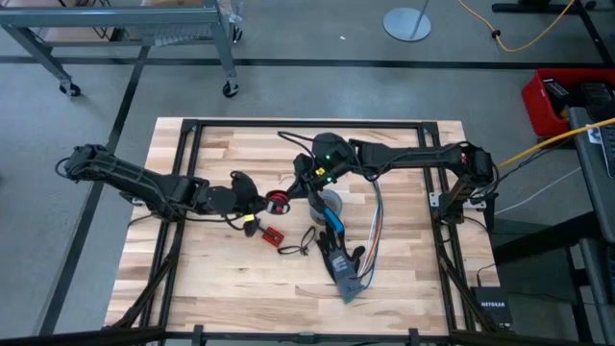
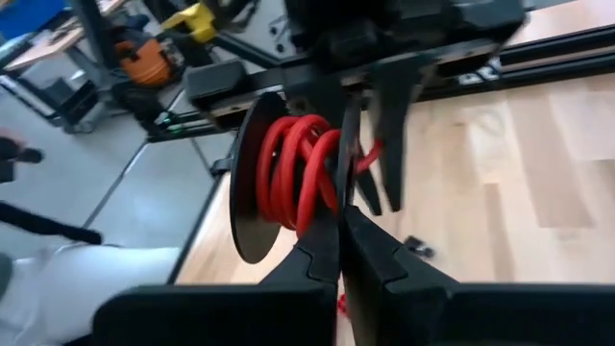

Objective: Coil cords
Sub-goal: Coil the red wire around the spool

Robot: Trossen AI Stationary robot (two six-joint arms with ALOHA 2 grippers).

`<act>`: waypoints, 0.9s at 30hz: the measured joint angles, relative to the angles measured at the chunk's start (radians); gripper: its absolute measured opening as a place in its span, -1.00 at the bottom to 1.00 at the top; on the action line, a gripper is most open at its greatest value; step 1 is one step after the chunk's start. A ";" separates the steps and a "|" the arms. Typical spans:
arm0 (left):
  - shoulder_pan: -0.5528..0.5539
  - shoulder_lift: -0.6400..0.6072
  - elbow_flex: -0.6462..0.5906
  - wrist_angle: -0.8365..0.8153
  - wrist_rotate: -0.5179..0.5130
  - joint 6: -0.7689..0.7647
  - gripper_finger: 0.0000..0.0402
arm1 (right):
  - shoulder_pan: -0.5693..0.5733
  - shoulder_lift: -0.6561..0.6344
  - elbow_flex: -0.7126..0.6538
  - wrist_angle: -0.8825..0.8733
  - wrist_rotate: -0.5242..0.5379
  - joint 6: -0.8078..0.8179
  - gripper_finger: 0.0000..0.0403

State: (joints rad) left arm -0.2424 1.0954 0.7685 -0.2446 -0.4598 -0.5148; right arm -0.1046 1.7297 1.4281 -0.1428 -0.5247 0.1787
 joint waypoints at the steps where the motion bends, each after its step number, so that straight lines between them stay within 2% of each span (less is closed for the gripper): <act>1: 0.000 0.000 0.000 0.002 0.011 0.000 -0.82 | 0.001 0.000 0.000 0.000 -0.007 0.000 -0.99; 11: 0.000 0.000 -0.001 0.039 0.035 -0.053 -0.53 | 0.001 -0.001 0.000 0.003 -0.042 0.000 -0.99; 19: -0.019 0.000 -0.001 0.108 0.112 -0.031 -0.50 | 0.000 -0.001 0.000 0.004 -0.031 0.000 -0.99; 27: -0.035 0.000 -0.001 0.131 0.119 -0.009 -0.50 | -0.001 -0.001 0.000 0.004 -0.028 0.005 -0.99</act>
State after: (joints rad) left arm -0.2771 1.0958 0.7673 -0.1138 -0.3412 -0.5235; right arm -0.1051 1.7287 1.4277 -0.1387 -0.5526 0.1837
